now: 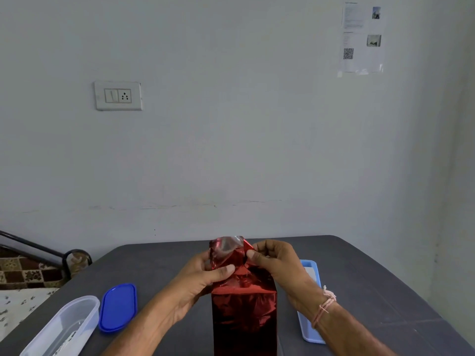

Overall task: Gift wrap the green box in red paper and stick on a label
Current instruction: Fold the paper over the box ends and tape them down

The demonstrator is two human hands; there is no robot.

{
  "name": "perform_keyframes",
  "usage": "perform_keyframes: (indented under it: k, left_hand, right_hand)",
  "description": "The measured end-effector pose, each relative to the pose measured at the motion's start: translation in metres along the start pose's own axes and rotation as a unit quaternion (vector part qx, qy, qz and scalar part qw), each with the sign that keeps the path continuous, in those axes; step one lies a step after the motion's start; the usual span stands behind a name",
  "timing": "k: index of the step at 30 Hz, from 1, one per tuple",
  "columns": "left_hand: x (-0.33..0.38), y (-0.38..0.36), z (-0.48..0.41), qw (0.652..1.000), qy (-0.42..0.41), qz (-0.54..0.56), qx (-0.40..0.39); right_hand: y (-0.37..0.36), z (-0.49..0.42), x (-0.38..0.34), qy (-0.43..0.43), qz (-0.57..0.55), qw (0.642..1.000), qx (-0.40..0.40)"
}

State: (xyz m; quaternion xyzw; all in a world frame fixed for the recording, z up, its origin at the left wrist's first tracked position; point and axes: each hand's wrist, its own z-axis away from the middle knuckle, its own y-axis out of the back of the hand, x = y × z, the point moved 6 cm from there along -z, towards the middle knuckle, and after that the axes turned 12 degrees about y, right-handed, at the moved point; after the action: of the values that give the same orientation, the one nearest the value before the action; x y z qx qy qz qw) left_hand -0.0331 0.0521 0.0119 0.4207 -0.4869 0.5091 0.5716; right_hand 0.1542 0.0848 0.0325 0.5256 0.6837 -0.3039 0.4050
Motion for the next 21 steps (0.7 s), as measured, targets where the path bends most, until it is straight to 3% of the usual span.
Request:
perform_keyframes:
  k: [4,9,15,19,21]
  left_hand:
    - [-0.002,0.004,0.006,0.998,-0.025,0.016,0.053]
    - [0.0,0.001,0.008,0.997,-0.04,-0.005,0.062]
    - [-0.002,0.004,0.013,0.997,-0.065,0.011,0.041]
    - [-0.003,0.008,0.011,0.993,-0.068,0.062,0.075]
    - [0.0,0.009,0.009,0.992,-0.077,0.033,0.091]
  right_hand:
    - [-0.007,-0.019,-0.014,0.023,0.021,0.998,-0.052]
    - [-0.017,-0.048,-0.035,0.073,0.198,0.964,-0.162]
    - [-0.014,-0.058,-0.043,0.079,0.228,0.954,-0.178]
    - [-0.01,-0.058,-0.04,0.078,0.217,0.961,-0.153]
    - [-0.009,-0.058,-0.04,0.08,0.216,0.963,-0.139]
